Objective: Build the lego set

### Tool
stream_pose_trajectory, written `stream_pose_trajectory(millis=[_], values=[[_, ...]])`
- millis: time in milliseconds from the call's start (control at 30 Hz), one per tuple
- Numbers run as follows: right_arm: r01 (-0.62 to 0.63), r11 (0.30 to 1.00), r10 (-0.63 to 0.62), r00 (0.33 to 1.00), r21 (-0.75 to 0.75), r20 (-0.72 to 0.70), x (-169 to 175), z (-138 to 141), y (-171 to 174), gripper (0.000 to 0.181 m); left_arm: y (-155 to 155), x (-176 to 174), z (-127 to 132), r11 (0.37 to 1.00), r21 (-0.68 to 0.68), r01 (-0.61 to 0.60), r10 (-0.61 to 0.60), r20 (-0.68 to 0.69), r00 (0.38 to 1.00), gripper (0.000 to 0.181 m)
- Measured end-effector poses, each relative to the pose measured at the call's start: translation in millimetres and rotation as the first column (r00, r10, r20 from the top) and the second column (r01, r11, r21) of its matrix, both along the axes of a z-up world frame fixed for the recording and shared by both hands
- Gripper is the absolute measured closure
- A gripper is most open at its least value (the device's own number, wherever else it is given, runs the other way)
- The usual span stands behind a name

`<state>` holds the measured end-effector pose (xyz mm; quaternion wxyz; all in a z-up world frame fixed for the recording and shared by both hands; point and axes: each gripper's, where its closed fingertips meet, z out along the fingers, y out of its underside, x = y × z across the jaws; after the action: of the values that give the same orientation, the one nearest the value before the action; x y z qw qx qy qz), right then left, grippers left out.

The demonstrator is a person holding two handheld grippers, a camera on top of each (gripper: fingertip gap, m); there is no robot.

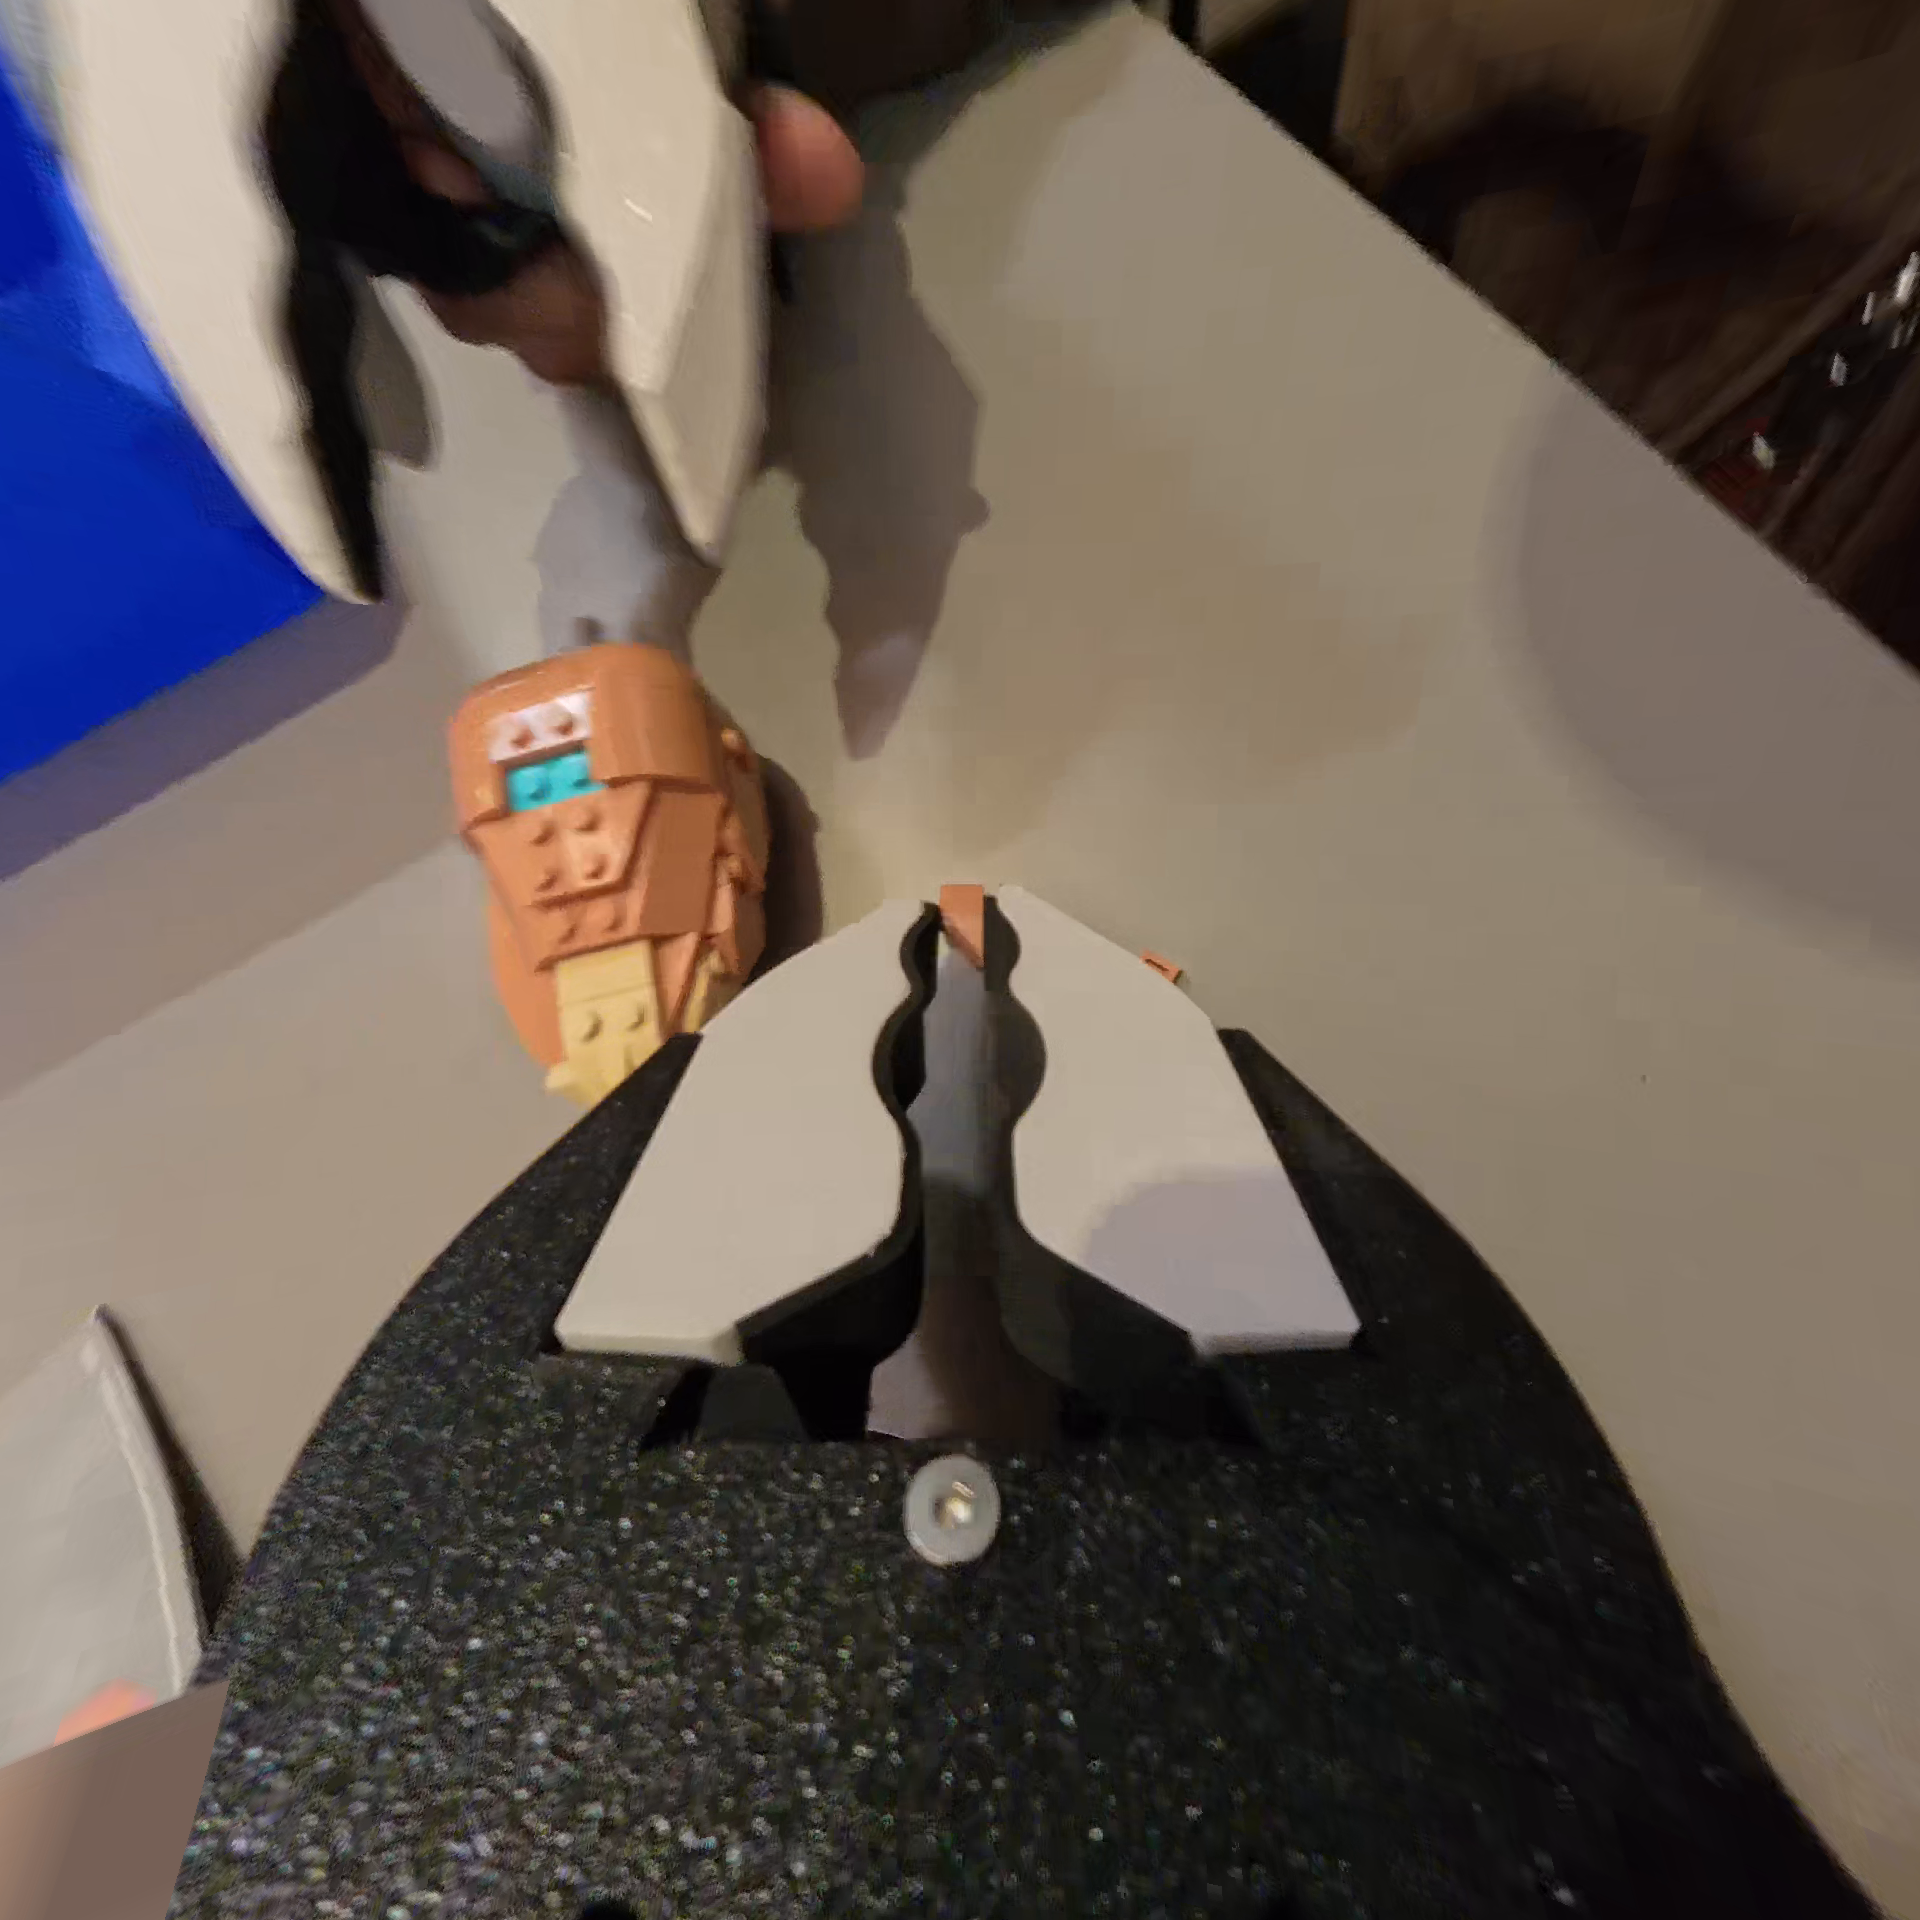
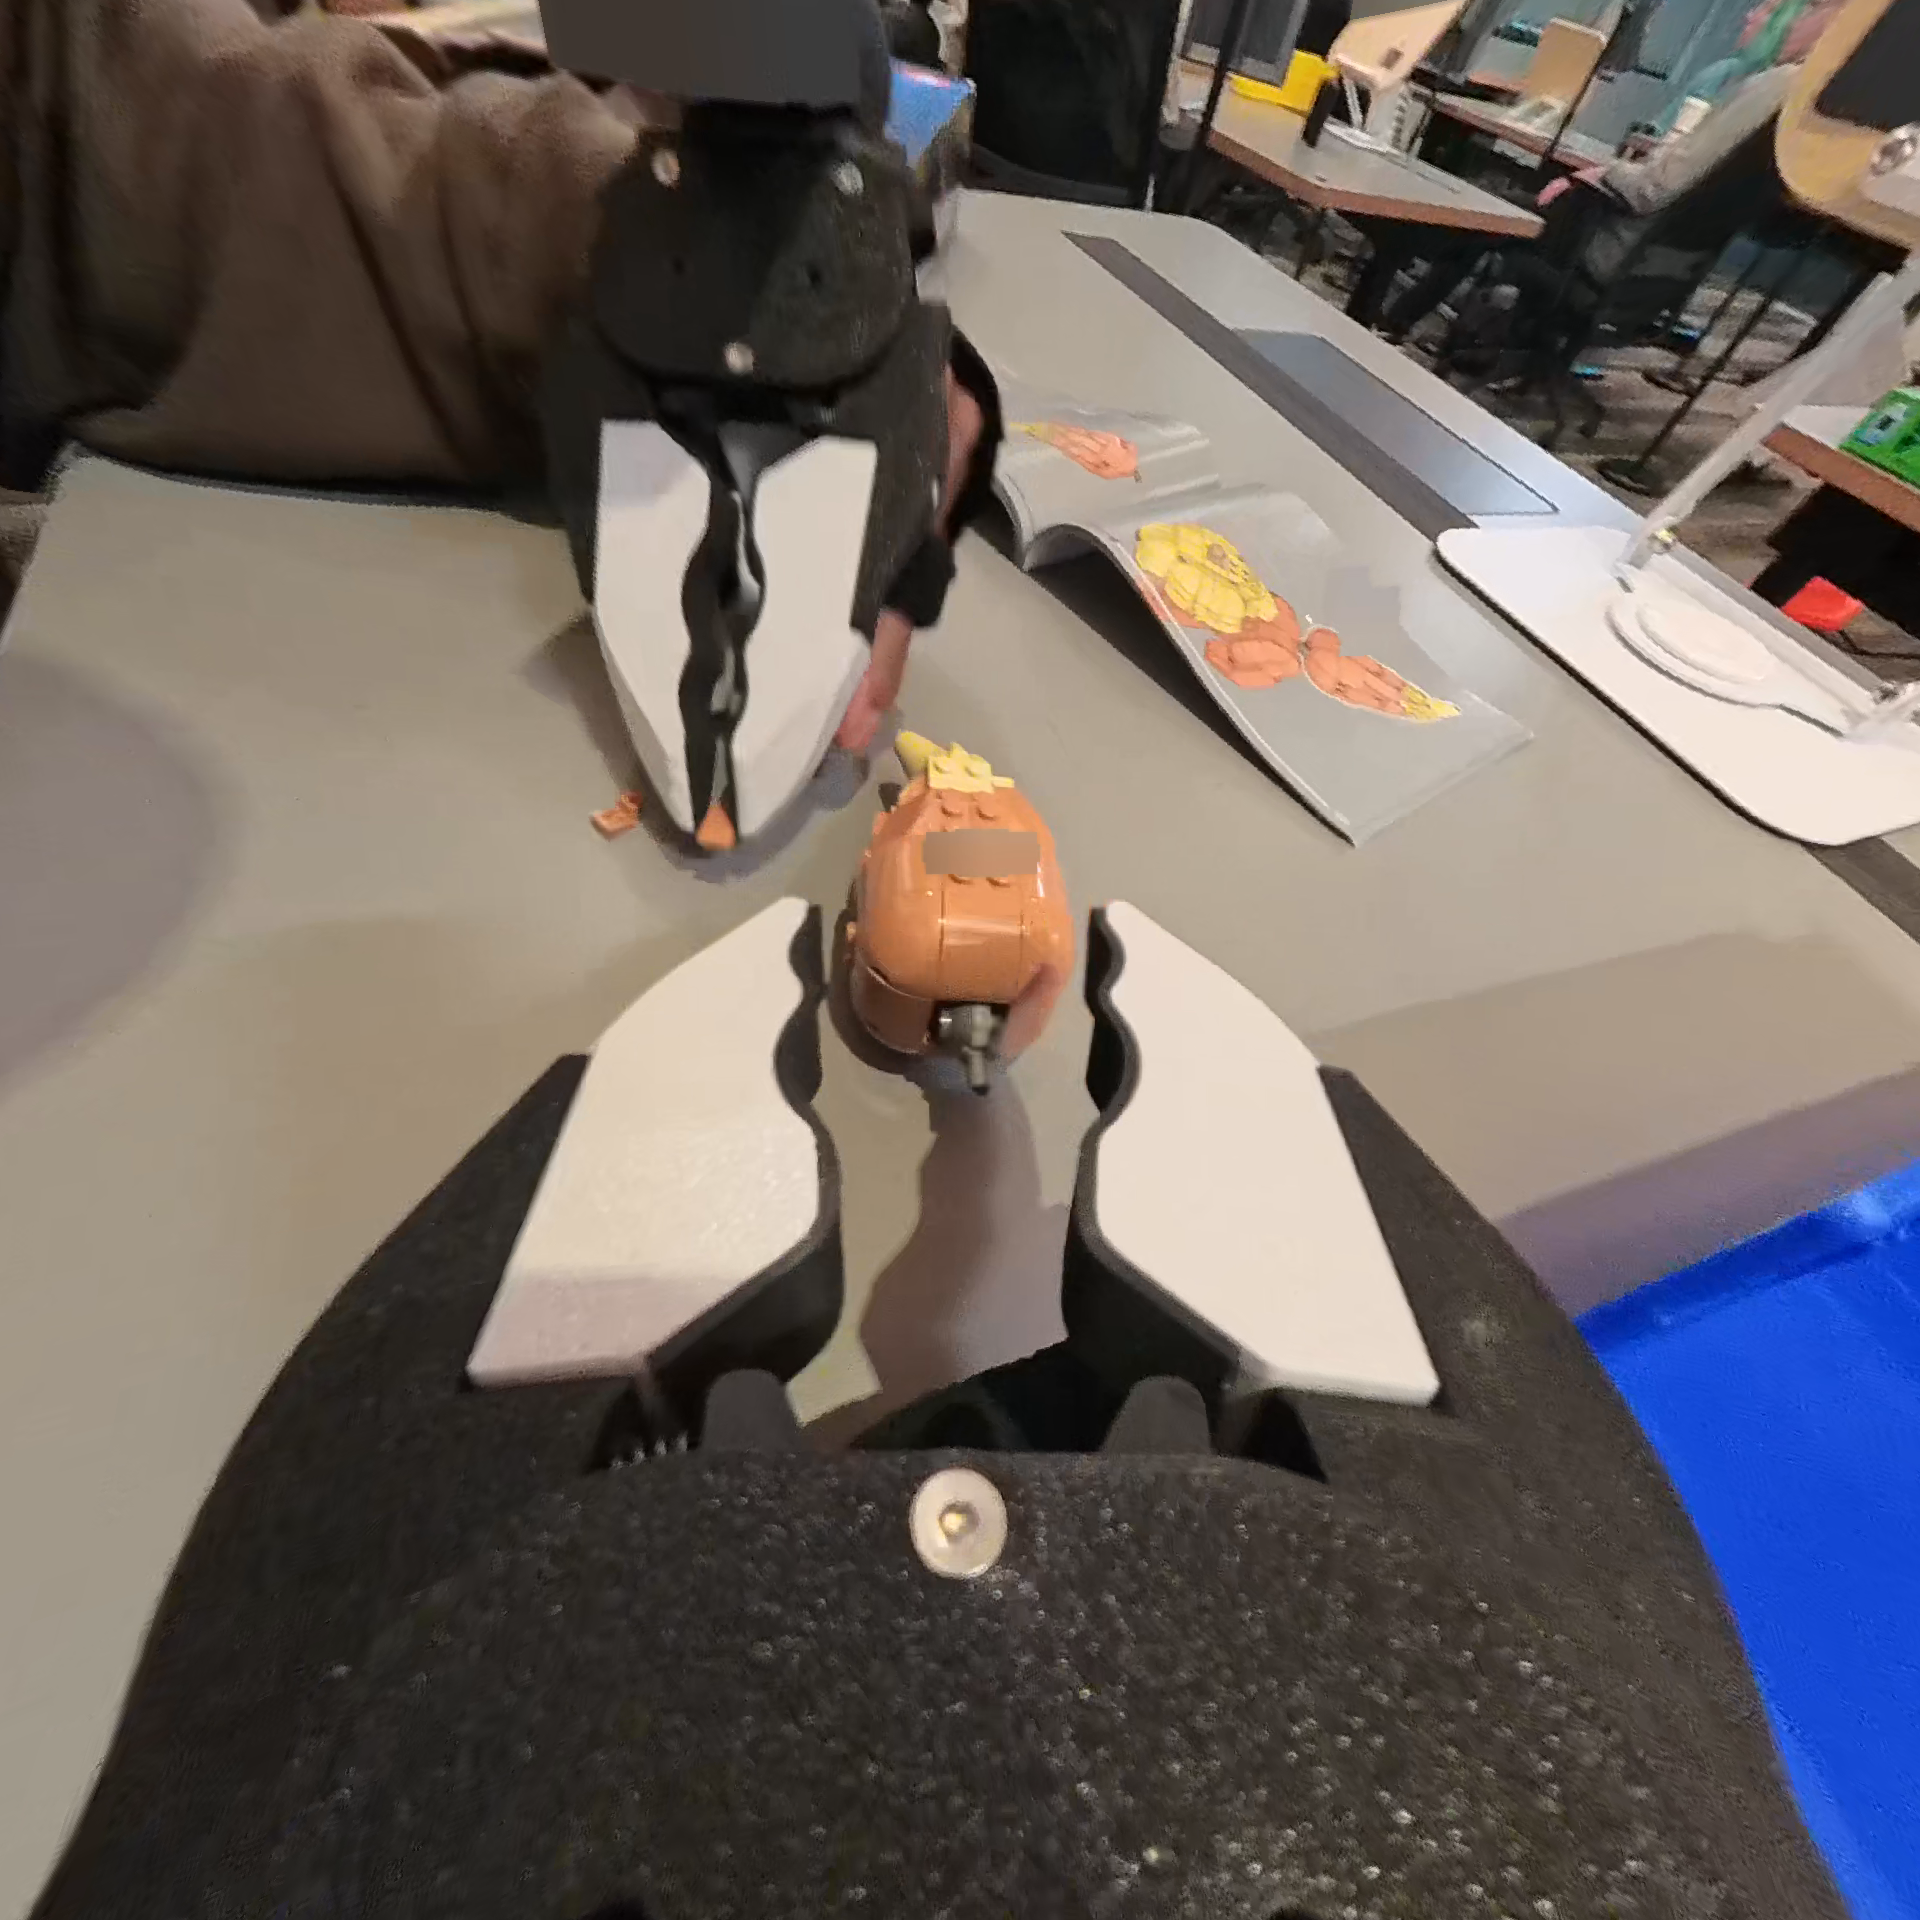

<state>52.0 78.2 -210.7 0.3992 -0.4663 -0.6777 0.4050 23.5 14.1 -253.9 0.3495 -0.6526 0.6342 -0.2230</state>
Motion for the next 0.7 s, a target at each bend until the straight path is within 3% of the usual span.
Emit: stream_pose_trajectory(millis=[33, 133, 267, 400, 700], values=[[0.015, 1.000, -0.015, 1.000, -0.013, 0.011, -1, -2, 1, 0.130, 2, -3, 9, 0.999, -0.001, -0.042, 0.042, 0.057, 0.998, 0.173], [0.053, 0.997, -0.049, 0.997, -0.057, 0.067, -8, -8, 3, 0.115, 17, -19, 34, 0.976, 0.011, -0.217, 0.211, 0.204, 0.956, 0.173], [0.077, 0.997, -0.072, 0.980, -0.016, 0.186, -16, -26, 1, 0.102, 32, -36, 42, 0.925, -0.017, -0.380, 0.370, 0.273, 0.888, 0.173], [0.104, 0.993, -0.115, 0.962, 0.056, 0.249, -20, -37, 2, 0.100, 37, -37, 35, 0.911, -0.011, -0.412, 0.401, 0.256, 0.879, 0.173], [0.081, 0.995, -0.096, 0.943, 0.062, 0.319, -30, -47, -1, 0.098, 44, -35, 32, 0.904, -0.041, -0.425, 0.420, 0.265, 0.868, 0.173]])
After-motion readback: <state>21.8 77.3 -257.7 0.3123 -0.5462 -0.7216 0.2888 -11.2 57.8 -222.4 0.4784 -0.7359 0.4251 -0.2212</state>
